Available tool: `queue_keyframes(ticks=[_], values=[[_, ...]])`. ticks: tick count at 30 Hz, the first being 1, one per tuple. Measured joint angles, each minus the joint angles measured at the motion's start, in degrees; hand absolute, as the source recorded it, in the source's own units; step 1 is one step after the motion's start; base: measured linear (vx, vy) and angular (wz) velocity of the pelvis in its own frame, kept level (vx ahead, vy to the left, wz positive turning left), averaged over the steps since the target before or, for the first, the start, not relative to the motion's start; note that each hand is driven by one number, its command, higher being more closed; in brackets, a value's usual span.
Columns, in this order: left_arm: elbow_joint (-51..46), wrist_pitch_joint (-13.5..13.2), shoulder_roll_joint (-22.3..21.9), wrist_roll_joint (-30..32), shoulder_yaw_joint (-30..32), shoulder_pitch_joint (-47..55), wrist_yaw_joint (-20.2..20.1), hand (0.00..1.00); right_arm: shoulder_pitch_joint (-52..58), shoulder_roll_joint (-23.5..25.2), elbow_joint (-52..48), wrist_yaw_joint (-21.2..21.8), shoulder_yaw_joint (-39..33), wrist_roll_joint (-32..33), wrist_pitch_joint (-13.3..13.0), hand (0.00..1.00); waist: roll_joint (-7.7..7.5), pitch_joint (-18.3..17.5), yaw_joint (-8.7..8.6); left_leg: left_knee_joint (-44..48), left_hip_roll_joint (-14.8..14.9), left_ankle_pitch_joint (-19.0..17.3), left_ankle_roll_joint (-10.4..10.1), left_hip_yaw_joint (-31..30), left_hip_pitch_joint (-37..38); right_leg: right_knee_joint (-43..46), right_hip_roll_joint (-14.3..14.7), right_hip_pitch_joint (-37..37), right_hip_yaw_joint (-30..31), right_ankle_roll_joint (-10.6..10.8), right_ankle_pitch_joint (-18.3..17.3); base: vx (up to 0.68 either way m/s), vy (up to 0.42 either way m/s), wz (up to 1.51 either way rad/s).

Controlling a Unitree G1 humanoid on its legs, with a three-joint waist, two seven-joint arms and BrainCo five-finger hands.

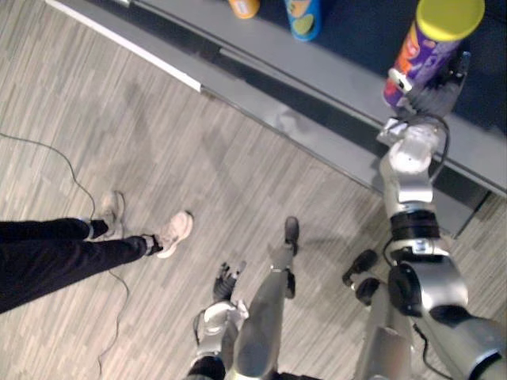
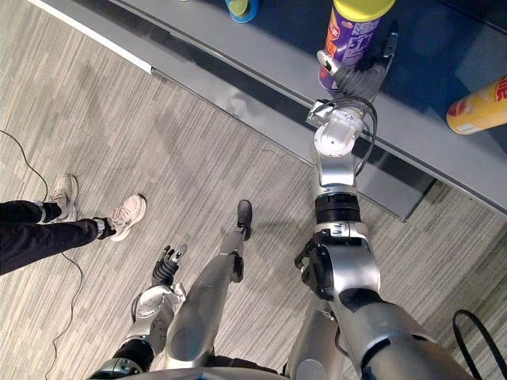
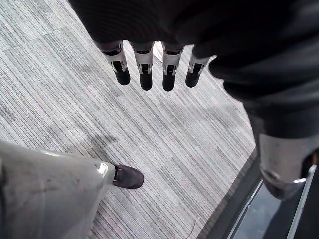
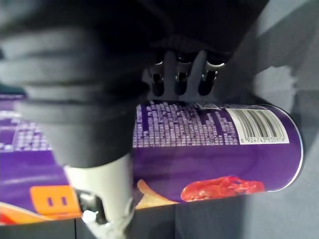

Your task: Put the gum and the chips on the shelf.

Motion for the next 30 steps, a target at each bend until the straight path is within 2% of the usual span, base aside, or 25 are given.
queue_keyframes(ticks=[3,6,9,11,13,16,20,22,26,28,30], values=[[0.0,0.0,0.0,0.0,0.0,0.0,0.0,0.0,0.0,0.0,1.2,0.1,0.1,0.0,0.0,0.0,0.0,0.0,-0.27,0.0,0.0,0.0,0.0,0.0,0.4,-0.1,0.0,0.5,0.0,0.0,0.0,0.0,-0.047,0.0],[0.3,0.0,0.0,0.0,0.1,0.0,0.0,0.0,0.8,1.0,3.3,0.7,1.6,0.0,0.1,0.0,-0.02,0.0,-1.29,0.3,0.1,-0.1,-0.1,0.1,1.4,-0.7,0.3,1.7,0.0,0.2,0.1,-0.01,-0.043,-0.03],[1.6,0.1,-0.1,0.0,0.1,-0.1,0.0,0.0,4.5,2.1,4.2,1.0,4.6,0.0,0.1,0.0,-0.04,0.0,-1.64,2.6,0.9,-1.8,0.0,0.7,2.2,-2.0,1.2,3.6,0.7,0.7,0.5,0.0,-0.04,-0.2],[2.3,0.2,0.1,0.1,0.6,0.0,0.1,0.0,7.8,4.1,4.2,2.0,5.1,0.0,0.1,0.0,-0.84,-0.4,-1.69,4.3,1.5,-3.0,-0.1,1.7,2.5,-2.6,1.9,4.2,1.4,0.6,0.8,0.01,-0.047,-0.25],[2.8,0.6,0.0,0.2,0.7,0.0,0.0,0.0,11.7,5.8,4.2,2.2,6.7,-0.1,-0.2,0.0,-1.34,-0.7,-2.92,5.1,2.3,-3.7,-0.2,1.8,3.5,-4.1,3.0,5.9,1.5,0.7,1.4,0.02,-0.047,-0.16],[4.2,1.0,0.5,0.6,0.8,-0.1,0.0,0.0,16.1,6.8,4.5,3.5,7.3,-0.1,-0.2,0.0,-2.45,-1.2,-2.98,5.2,3.1,-4.5,-0.4,3.2,5.5,-5.5,4.1,7.5,2.8,0.7,2.0,0.04,-0.052,-0.29],[6.6,1.3,1.2,1.4,0.9,-0.1,-0.1,0.0,23.7,7.0,4.5,5.5,9.2,-0.1,-1.0,0.0,-3.1,-1.5,-4.87,5.3,3.7,-5.5,-0.6,3.6,8.9,-8.0,5.5,11.3,3.7,1.2,2.4,0.03,-0.018,-0.15],[7.9,1.8,2.4,3.3,0.9,-0.1,-0.1,0.0,28.5,7.3,4.5,7.2,11.9,-0.2,-1.1,0.0,-3.92,-1.7,-5.85,5.4,4.6,-6.2,-0.8,4.7,10.1,-10.2,6.8,12.8,4.5,1.2,3.4,0.04,-0.007,-0.3],[9.5,2.7,3.4,5.4,3.6,0.3,-0.6,0.0,38.7,8.2,1.6,10.8,16.4,-0.4,-0.9,0.0,-5.65,-1.8,-6.39,6.1,5.6,-7.8,-0.9,6.9,13.2,-13.2,8.8,15.6,7.2,1.1,5.1,0.06,0.006,-0.4],[10.4,2.8,3.7,5.8,5.6,1.0,-1.1,0.0,44.0,8.0,-0.1,12.8,18.4,-0.4,-0.9,0.0,-6.86,-2.4,-7.42,6.2,5.6,-8.4,-0.9,7.9,14.7,-14.4,9.4,17.0,8.1,1.4,5.5,0.07,0.034,-0.31],[11.1,3.7,4.8,7.8,8.0,2.5,-1.6,0.0,50.2,7.8,-2.0,16.5,20.3,-0.5,-1.3,0.0,-8.99,-3.8,-8.53,6.2,6.0,-9.3,-1.3,9.0,16.8,-16.2,10.2,18.9,9.4,1.7,5.8,0.08,0.038,-0.35]])
